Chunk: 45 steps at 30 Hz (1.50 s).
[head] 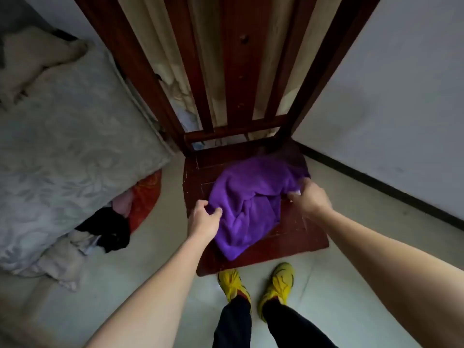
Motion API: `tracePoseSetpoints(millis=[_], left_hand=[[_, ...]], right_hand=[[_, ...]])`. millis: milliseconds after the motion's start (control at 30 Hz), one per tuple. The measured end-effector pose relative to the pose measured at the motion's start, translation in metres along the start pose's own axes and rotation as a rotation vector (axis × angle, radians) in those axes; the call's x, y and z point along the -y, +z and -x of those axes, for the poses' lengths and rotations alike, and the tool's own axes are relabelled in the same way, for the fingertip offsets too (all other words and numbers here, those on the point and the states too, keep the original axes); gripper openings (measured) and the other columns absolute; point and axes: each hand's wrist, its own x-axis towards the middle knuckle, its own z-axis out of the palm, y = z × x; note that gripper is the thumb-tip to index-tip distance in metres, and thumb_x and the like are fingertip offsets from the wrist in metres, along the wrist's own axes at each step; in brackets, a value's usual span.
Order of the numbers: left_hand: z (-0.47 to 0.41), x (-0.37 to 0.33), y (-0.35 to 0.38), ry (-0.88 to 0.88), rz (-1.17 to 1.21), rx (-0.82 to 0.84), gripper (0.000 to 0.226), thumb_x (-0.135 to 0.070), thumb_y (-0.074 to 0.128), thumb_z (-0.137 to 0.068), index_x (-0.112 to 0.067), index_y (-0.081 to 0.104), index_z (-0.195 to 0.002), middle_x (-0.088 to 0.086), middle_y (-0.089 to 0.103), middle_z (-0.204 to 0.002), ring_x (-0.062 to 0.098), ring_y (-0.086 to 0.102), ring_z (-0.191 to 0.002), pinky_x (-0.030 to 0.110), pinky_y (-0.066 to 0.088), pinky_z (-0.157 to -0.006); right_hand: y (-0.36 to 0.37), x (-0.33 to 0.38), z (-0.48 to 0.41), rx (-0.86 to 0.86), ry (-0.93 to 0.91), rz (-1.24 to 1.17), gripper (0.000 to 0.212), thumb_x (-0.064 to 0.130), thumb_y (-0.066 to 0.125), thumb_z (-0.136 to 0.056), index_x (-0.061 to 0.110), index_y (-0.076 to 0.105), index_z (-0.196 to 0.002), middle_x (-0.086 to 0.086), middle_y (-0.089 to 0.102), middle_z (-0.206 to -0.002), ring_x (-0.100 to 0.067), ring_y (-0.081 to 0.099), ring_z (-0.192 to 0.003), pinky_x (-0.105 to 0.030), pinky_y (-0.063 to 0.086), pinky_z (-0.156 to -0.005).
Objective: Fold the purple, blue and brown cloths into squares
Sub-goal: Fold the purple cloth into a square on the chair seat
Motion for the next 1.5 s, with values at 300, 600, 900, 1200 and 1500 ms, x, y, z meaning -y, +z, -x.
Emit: tracePoseSetpoints(millis=[300, 600, 900, 1200, 1500], left_hand=[[-0.040, 0.010, 0.043, -0.063, 0.217, 0.167, 0.031, -0.003, 0.068, -0.073, -0.012, 0.067, -0.102, 0.006, 0.070, -0.093, 0.024, 0.066, -0.086, 0.027, 0.054, -0.072], [-0.002, 0.001, 0.005, -0.025, 0.345, 0.169, 0.024, -0.017, 0.075, -0.073, -0.019, 0.057, -0.057, 0.006, 0.060, -0.072, 0.016, 0.052, -0.072, 0.028, 0.039, -0.065], [0.033, -0.032, -0.033, 0.097, 0.182, 0.178, 0.046, 0.005, 0.068, -0.076, -0.015, 0.057, -0.116, 0.012, 0.062, -0.104, 0.023, 0.060, -0.086, 0.029, 0.050, -0.071], [0.037, -0.054, -0.015, 0.320, -0.410, 0.278, 0.017, -0.018, 0.071, -0.069, -0.031, 0.065, -0.079, 0.010, 0.066, -0.107, 0.031, 0.059, -0.106, 0.031, 0.046, -0.080], [0.037, -0.018, -0.026, 0.265, -0.019, 0.065, 0.025, -0.003, 0.052, -0.061, -0.014, 0.034, -0.047, -0.003, 0.038, -0.055, 0.017, 0.035, -0.057, 0.028, 0.024, -0.053]], right_hand=[[0.049, 0.007, -0.070, 0.019, 0.330, -0.792, 0.031, 0.013, 0.075, -0.074, -0.003, 0.061, -0.096, -0.016, 0.062, -0.067, -0.015, 0.056, -0.033, -0.022, 0.043, -0.033], [0.017, 0.002, -0.005, 0.040, -0.160, -0.554, 0.009, -0.002, 0.056, -0.066, 0.006, 0.059, -0.071, 0.001, 0.053, -0.058, -0.015, 0.048, -0.058, -0.028, 0.039, -0.056], [-0.071, 0.036, 0.058, 0.228, -0.391, -0.672, 0.030, -0.025, 0.037, -0.063, -0.003, 0.058, -0.064, -0.007, 0.055, -0.059, -0.009, 0.050, -0.054, -0.021, 0.038, -0.052], [-0.098, 0.032, 0.085, 0.511, -0.438, -0.763, 0.033, -0.030, 0.039, -0.068, -0.003, 0.056, -0.059, -0.016, 0.056, -0.067, -0.019, 0.052, -0.059, -0.024, 0.041, -0.056], [-0.077, -0.010, 0.063, 0.077, -0.382, -0.132, 0.023, 0.004, 0.060, -0.069, 0.025, 0.059, -0.077, 0.004, 0.060, -0.070, -0.017, 0.055, -0.068, -0.030, 0.043, -0.061]])
